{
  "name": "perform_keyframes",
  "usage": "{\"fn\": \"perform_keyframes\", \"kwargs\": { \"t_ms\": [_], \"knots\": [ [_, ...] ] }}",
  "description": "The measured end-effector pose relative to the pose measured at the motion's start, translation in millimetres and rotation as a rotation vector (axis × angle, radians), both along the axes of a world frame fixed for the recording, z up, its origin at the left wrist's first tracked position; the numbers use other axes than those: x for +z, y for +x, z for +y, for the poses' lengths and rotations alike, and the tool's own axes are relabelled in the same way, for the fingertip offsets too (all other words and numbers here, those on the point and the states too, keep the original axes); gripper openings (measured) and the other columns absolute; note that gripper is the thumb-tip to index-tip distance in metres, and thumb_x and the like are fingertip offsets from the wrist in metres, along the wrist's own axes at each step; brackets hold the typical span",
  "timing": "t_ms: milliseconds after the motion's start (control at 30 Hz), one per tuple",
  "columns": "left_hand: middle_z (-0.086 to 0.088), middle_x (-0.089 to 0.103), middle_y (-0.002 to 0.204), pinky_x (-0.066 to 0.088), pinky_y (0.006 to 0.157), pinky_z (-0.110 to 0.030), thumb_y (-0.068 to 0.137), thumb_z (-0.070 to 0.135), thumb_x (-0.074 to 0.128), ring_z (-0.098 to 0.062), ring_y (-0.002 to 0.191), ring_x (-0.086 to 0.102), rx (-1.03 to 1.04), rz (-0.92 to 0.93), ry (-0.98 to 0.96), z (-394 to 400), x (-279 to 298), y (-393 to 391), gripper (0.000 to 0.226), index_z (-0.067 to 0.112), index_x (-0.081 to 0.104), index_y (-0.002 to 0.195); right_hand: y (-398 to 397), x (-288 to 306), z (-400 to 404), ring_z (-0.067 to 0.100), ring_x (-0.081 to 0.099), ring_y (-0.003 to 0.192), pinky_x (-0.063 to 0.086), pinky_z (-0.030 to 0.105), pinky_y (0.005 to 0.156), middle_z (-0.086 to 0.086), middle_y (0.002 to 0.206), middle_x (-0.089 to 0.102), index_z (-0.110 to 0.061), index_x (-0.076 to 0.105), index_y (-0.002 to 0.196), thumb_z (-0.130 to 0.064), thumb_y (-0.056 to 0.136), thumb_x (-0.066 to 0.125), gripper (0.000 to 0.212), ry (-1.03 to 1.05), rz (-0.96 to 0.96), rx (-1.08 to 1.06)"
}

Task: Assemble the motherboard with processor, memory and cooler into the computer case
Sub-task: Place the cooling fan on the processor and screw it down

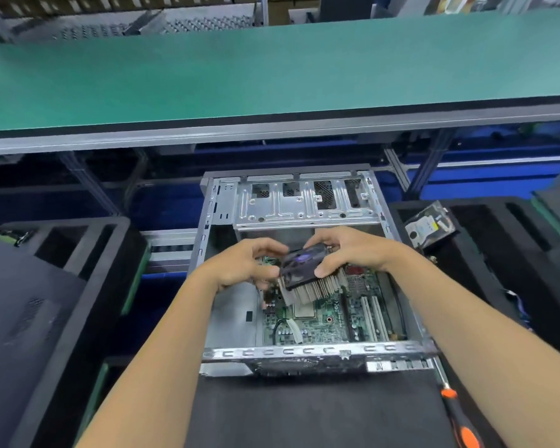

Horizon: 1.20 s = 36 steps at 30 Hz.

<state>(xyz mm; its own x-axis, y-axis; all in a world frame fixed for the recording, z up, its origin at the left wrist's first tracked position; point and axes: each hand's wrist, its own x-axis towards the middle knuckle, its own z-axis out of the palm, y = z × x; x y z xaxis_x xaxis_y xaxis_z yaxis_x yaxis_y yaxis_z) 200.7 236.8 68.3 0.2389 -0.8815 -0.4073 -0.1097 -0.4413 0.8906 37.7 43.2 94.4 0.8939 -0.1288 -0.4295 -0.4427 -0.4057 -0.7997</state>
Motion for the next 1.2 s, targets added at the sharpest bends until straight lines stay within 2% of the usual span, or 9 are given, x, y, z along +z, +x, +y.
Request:
{"fn": "perform_keyframes", "kwargs": {
  "t_ms": [167, 267, 400, 533, 633, 833, 1000, 1100, 1200],
  "knots": [
    [-0.004, 0.069, 0.068, 0.041, 0.046, -0.022, 0.091, 0.023, 0.062, -0.011, 0.048, 0.058, 0.038, -0.329, 0.16, -1, -8, -2, 0.014, 0.012, 0.067, 0.086, -2, -9, 0, 0.014, 0.051, 0.119, 0.04, 0.037, 0.102, -0.007, 0.125, 0.054, -0.028, 0.057, 0.121, -0.046, 0.057, 0.078, 0.069, -0.083, 0.01, -0.045],
    [0.0, 0.065, 0.058, 0.037, 0.042, -0.021, 0.092, 0.032, 0.059, -0.01, 0.039, 0.04, 0.134, -0.425, 0.105, -5, -13, -7, 0.028, 0.012, 0.066, 0.073, -4, -15, 3, 0.012, 0.054, 0.11, 0.043, 0.032, 0.091, -0.01, 0.118, 0.054, -0.03, 0.053, 0.12, -0.047, 0.058, 0.081, 0.07, -0.11, -0.002, -0.06],
    [0.011, 0.054, 0.057, 0.032, 0.043, -0.015, 0.092, 0.028, 0.06, 0.0, 0.044, 0.045, 0.21, -0.629, 0.025, -14, -15, -14, 0.023, 0.014, 0.066, 0.076, -3, -20, 6, 0.009, 0.056, 0.101, 0.044, 0.025, 0.079, -0.008, 0.116, 0.055, -0.025, 0.048, 0.129, -0.036, 0.067, 0.086, 0.073, -0.194, -0.067, -0.097],
    [-0.003, 0.056, 0.062, 0.037, 0.035, -0.023, 0.094, 0.024, 0.054, -0.013, 0.04, 0.041, 0.208, -0.559, 0.024, -16, -16, -14, 0.026, 0.021, 0.058, 0.068, -3, -25, 12, 0.018, 0.055, 0.11, 0.045, 0.033, 0.092, -0.001, 0.127, 0.05, -0.022, 0.04, 0.135, -0.031, 0.069, 0.085, 0.081, -0.262, -0.089, -0.003],
    [-0.006, 0.056, 0.062, 0.047, 0.046, -0.038, 0.095, 0.022, 0.05, -0.017, 0.046, 0.043, 0.147, -0.549, 0.023, -14, -11, -17, 0.031, 0.021, 0.053, 0.065, -3, -28, 16, 0.018, 0.052, 0.112, 0.044, 0.033, 0.098, 0.001, 0.129, 0.046, -0.019, 0.037, 0.139, -0.025, 0.069, 0.084, 0.085, -0.294, -0.089, 0.088],
    [-0.003, 0.052, 0.058, 0.049, 0.05, -0.044, 0.094, 0.019, 0.05, -0.018, 0.048, 0.042, 0.072, -0.54, 0.06, -15, -11, -20, 0.028, 0.008, 0.056, 0.069, 0, -36, 12, 0.017, 0.049, 0.097, 0.038, 0.021, 0.068, 0.0, 0.116, 0.043, -0.017, 0.031, 0.138, -0.022, 0.068, 0.085, 0.088, -0.344, 0.021, 0.2],
    [0.002, 0.051, 0.053, 0.041, 0.049, -0.028, 0.094, 0.017, 0.051, -0.011, 0.044, 0.042, 0.052, -0.533, 0.072, -16, -16, -18, 0.032, 0.012, 0.053, 0.063, 2, -42, 17, 0.031, 0.058, 0.104, 0.051, 0.046, 0.085, 0.015, 0.127, 0.049, -0.023, 0.021, 0.137, -0.023, 0.065, 0.087, 0.097, -0.383, 0.126, 0.306],
    [0.006, 0.05, 0.049, 0.033, 0.044, -0.017, 0.093, 0.016, 0.052, -0.001, 0.038, 0.04, 0.038, -0.532, 0.077, -17, -19, -18, 0.037, 0.02, 0.05, 0.057, 3, -45, 19, 0.022, 0.058, 0.084, 0.052, 0.042, 0.076, 0.012, 0.113, 0.053, -0.026, 0.022, 0.133, -0.024, 0.063, 0.089, 0.097, -0.378, 0.144, 0.327],
    [0.004, 0.05, 0.049, 0.033, 0.043, -0.015, 0.093, 0.017, 0.053, -0.002, 0.038, 0.039, 0.037, -0.519, 0.093, -17, -19, -17, 0.037, 0.019, 0.05, 0.056, 3, -42, 19, 0.026, 0.058, 0.092, 0.052, 0.044, 0.081, 0.008, 0.111, 0.052, -0.028, 0.023, 0.128, -0.027, 0.062, 0.09, 0.094, -0.363, 0.155, 0.315]
  ]
}}
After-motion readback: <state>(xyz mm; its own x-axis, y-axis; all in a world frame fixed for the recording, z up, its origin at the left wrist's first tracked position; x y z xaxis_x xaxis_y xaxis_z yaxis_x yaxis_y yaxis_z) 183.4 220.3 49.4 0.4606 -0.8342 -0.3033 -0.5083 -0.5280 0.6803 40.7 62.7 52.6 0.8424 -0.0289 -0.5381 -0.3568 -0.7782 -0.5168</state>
